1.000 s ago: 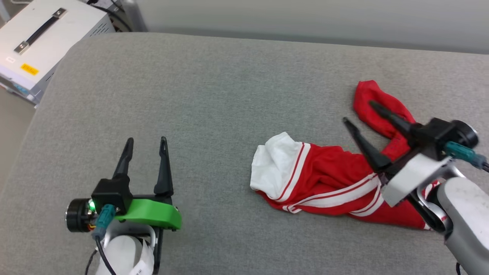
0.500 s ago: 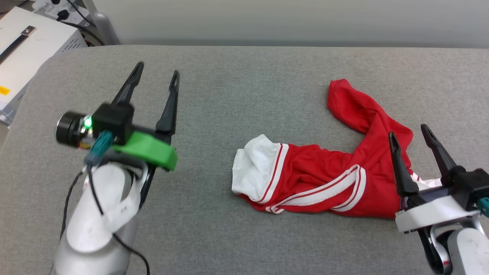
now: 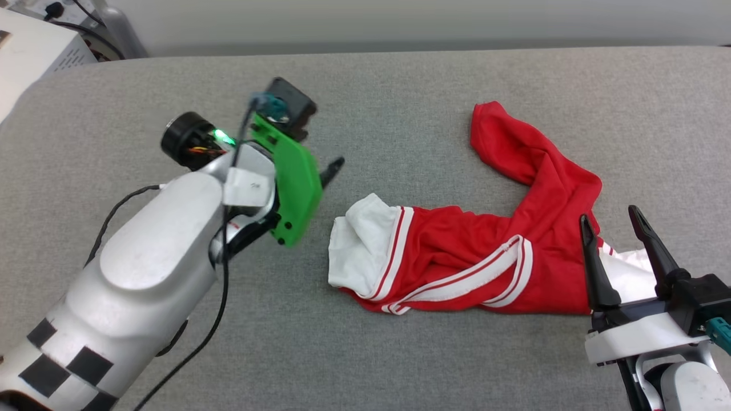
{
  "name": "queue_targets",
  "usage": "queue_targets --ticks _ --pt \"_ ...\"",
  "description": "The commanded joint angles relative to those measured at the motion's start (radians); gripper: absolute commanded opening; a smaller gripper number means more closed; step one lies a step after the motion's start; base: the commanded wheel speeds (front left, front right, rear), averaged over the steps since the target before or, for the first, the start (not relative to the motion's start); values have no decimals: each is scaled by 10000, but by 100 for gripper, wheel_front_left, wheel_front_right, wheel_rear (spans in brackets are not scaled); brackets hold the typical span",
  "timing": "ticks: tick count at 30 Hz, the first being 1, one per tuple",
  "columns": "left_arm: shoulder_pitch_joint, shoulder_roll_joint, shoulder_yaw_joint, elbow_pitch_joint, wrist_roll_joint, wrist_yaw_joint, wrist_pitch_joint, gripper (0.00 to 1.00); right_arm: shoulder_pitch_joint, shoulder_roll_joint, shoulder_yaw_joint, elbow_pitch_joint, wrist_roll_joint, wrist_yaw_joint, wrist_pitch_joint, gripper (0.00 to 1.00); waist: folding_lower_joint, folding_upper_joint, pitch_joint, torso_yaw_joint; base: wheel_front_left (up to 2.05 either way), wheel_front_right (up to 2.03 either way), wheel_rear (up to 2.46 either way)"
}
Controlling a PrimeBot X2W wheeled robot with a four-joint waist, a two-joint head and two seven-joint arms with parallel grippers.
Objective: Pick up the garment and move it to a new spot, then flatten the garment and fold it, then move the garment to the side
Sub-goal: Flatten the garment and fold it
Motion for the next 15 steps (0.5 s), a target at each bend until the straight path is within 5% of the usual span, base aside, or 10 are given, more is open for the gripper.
queue_targets --ticks 1,8,15 --pt "-343 87 -389 -34 -461 -27 449 100 -89 54 38 -24 -52 -7 -48 100 0 41 225 -145 0 0 0" --pt "-1599 534 -2755 125 -2002 -28 2562 100 -545 33 269 46 -90 -7 -48 100 0 41 846 -456 0 0 0" --pt "-2142 460 -4082 824 -2635 -28 2713 100 -961 75 496 129 -114 -7 -49 100 0 41 1430 -788 0 0 0"
